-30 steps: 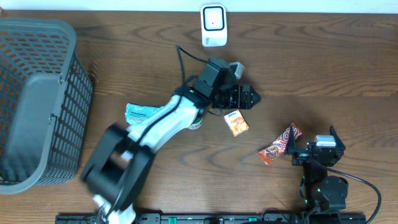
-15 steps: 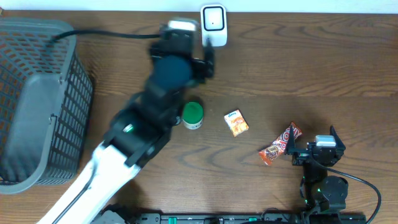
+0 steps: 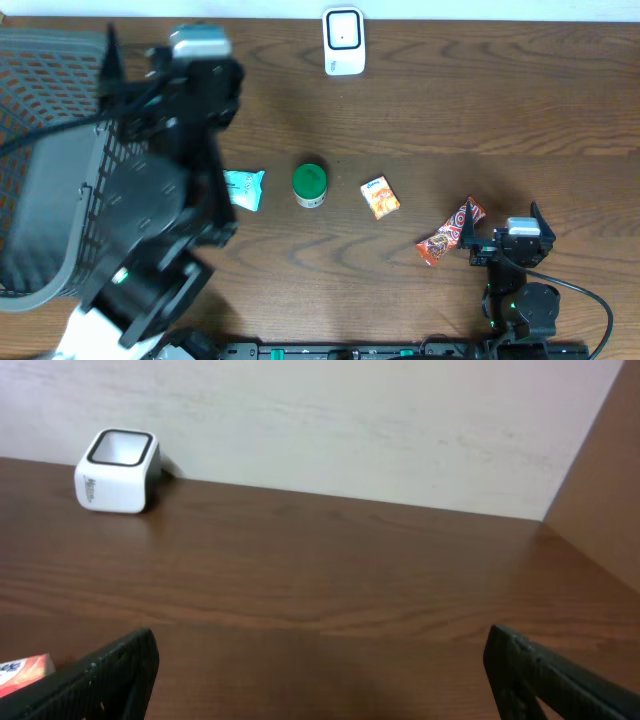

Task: Scan the item barcode

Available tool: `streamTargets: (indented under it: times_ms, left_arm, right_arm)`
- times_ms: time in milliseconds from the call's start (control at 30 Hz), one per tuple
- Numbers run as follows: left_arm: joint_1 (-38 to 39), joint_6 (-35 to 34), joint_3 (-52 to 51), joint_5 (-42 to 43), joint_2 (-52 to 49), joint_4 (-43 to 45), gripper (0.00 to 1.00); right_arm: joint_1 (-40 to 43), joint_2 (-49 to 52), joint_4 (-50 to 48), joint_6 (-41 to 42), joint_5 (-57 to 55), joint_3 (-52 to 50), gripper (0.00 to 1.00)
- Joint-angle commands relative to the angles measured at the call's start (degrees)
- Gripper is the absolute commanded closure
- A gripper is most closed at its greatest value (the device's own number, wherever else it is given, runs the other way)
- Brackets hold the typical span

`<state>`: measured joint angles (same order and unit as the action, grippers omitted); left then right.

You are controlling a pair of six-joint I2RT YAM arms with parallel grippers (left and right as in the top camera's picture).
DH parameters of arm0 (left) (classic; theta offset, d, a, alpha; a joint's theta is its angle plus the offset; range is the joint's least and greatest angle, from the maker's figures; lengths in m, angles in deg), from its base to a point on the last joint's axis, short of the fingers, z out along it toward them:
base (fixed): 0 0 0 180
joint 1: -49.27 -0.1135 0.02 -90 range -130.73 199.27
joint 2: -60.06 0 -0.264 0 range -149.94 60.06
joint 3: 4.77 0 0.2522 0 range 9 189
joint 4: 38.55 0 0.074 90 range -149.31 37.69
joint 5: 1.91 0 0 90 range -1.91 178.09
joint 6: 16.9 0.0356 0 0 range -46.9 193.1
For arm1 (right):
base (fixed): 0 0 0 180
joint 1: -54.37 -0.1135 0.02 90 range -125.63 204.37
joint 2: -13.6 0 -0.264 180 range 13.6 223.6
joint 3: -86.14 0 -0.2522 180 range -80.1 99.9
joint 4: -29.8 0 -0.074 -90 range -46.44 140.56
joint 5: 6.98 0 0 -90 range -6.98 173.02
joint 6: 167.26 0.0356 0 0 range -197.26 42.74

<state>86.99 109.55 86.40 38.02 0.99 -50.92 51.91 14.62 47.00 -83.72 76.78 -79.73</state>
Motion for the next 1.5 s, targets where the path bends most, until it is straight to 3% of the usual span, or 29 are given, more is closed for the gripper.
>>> streamTargets:
  times_ms: [0, 300, 367, 467, 567, 900, 1000, 1467]
  left_arm:
    - [-0.3, 1.4, 1.1, 0.4, 4.6, -2.7, 0.17]
    - [-9.6, -3.1, 0.1, 3.9, 8.9, -5.9, 0.16]
    - [-12.6, -6.3, -0.5, 9.4, 9.9, -9.7, 0.17]
    - [-17.7, -12.7, -0.7, 24.3, 11.9, -17.7, 0.17]
    - [-22.3, -18.8, -1.1, 34.2, 13.9, -19.8, 0.16]
    - [-30.5, -26.3, -1.2, 39.0, 24.9, -20.9, 0.16]
    - [-30.8, -26.3, -1.2, 42.2, 29.3, -21.6, 0.16]
    - [-30.8, -26.3, -1.2, 41.9, 44.9, -22.3, 0.16]
  right_arm:
    - [0.5, -0.2, 0.2, 0.6, -0.5, 0.0, 0.01]
    - [0.5, -0.1, 0.2, 0.6, -0.5, 0.0, 0.01]
    - [0.5, -0.2, 0.2, 0.6, -0.5, 0.0, 0.01]
    - [0.5, -0.1, 0.2, 0.6, -0.5, 0.0, 0.01]
    - [0.5, -0.2, 0.2, 0.6, -0.5, 0.0, 0.01]
    - [0.5, -0.1, 0.2, 0.6, -0.5, 0.0, 0.01]
    - [0.5, -0.1, 0.2, 0.6, -0.5, 0.0, 0.01]
    - [0.5, -0.1, 0.2, 0.6, -0.5, 0.0, 0.01]
